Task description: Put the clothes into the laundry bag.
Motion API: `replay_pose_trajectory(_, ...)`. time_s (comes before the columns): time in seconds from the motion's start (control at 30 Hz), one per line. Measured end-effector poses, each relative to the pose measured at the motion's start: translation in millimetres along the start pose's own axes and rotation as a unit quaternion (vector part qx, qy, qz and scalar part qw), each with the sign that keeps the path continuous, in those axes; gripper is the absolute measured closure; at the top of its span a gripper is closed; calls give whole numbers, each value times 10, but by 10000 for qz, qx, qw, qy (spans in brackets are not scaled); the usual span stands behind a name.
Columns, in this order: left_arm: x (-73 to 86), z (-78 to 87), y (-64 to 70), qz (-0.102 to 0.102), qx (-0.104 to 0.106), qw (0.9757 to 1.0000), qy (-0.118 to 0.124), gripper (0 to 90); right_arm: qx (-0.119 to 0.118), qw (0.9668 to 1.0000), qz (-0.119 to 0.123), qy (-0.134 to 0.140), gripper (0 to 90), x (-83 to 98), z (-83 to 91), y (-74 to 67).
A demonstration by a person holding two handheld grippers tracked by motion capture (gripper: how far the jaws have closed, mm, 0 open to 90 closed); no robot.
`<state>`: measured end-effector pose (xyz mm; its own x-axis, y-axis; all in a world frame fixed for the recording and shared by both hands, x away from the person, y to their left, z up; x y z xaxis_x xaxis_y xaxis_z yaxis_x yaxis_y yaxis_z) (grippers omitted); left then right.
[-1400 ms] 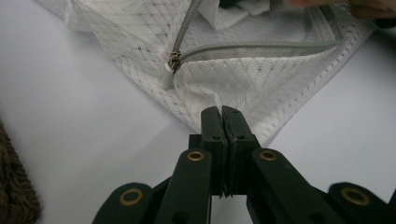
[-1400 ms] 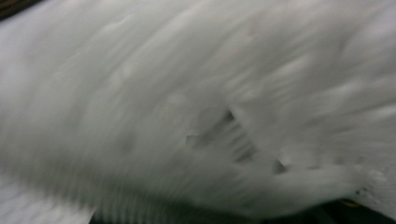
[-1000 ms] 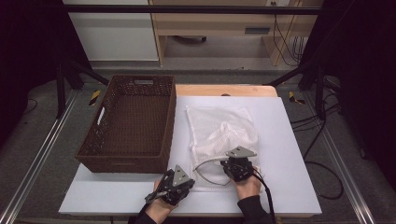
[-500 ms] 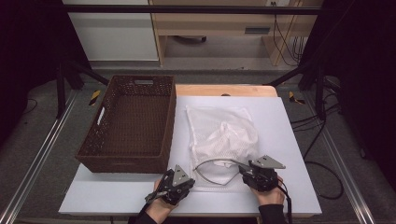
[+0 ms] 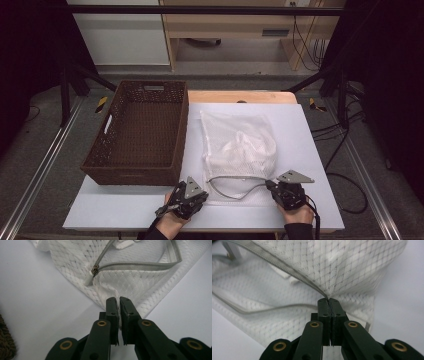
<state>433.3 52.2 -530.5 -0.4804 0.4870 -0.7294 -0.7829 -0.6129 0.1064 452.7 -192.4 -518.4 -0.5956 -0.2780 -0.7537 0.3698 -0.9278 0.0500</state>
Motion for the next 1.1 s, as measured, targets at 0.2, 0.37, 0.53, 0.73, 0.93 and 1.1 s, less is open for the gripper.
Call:
replay_pose_trajectory(0.2,-168,61,-77,80,-46,9996,275,596,-111,9997,144,-136,768,75,-108,-37)
replay_pose_trajectory(0.37,-207,3,-169,259,-48,9993,260,555,107,9994,-155,300,648,-12,100,107)
replay_pose_trajectory(0.53,-136,-73,-165,290,-22,9995,94,697,352,9983,-458,13,614,176,53,300)
replay_pose_trajectory(0.73,-95,-125,-134,209,-150,9997,8,868,378,9982,-440,-145,681,205,-66,311)
replay_pose_trajectory(0.93,-76,-68,-183,199,-471,9987,61,889,400,9978,-450,-274,874,215,-23,318)
replay_pose_trajectory(1.1,-24,28,-176,282,-472,9984,88,888,472,9974,-490,-250,879,218,66,397)
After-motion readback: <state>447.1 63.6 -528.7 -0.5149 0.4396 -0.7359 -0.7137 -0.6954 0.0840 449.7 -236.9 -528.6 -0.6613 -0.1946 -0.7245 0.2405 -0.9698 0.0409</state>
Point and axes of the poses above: each handheld gripper's, and its own axes: z roughly backward along the jaws, x roughly out of its underside, y roughly to its right, the point moved 8 cm from there along -z, roughly forward along the jaws, and after that the axes turned 7 degrees about x, right-handed, at the moved point
